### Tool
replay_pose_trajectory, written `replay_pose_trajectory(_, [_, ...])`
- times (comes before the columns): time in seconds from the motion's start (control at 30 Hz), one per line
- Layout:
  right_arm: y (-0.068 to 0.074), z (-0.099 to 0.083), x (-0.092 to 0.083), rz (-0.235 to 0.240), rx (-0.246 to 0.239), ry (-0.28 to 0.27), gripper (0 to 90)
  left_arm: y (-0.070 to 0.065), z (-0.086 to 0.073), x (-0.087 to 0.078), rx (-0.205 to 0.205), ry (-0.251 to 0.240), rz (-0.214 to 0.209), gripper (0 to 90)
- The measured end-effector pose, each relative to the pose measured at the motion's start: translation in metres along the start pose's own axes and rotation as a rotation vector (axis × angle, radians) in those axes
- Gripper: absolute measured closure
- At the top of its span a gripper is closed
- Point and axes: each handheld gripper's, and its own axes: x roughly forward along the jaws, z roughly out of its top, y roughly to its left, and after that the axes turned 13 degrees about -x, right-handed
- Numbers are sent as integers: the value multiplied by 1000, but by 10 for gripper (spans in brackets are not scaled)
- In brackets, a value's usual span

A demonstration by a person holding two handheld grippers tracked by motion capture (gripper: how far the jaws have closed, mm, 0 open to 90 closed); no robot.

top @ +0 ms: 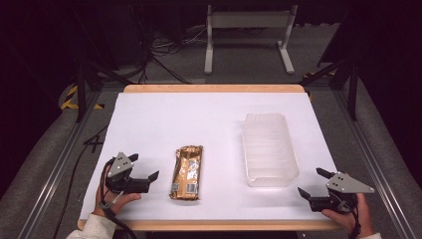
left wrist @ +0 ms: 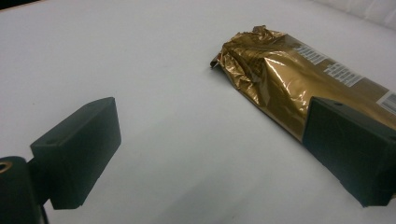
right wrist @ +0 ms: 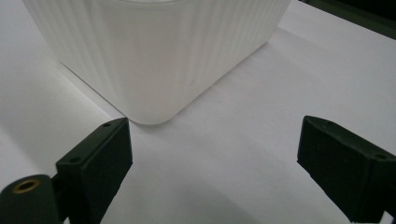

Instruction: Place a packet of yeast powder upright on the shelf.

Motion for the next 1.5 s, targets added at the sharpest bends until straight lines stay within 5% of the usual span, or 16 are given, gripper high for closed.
replay_pose_trajectory(0.5, [3,2,1,6,-6,9,107,2,3,4,-12,0,-8,66])
replay_pose_trajectory(0.87, [3,1,1,4,3,9,110,10,20,34,-79,34,-66,99])
replay_pose_trajectory(1.07, [3,1,2,6,6,18,111,7,37,55,-81,60,-73,133])
replay_pose_trajectory(1.3, [2,0,3,6,5,24,112,0,56,87,-104,106,-137,164])
replay_pose_trajectory(1.5, [5,1,4,13,-8,26,113,-9,69,116,-122,155,-96,168])
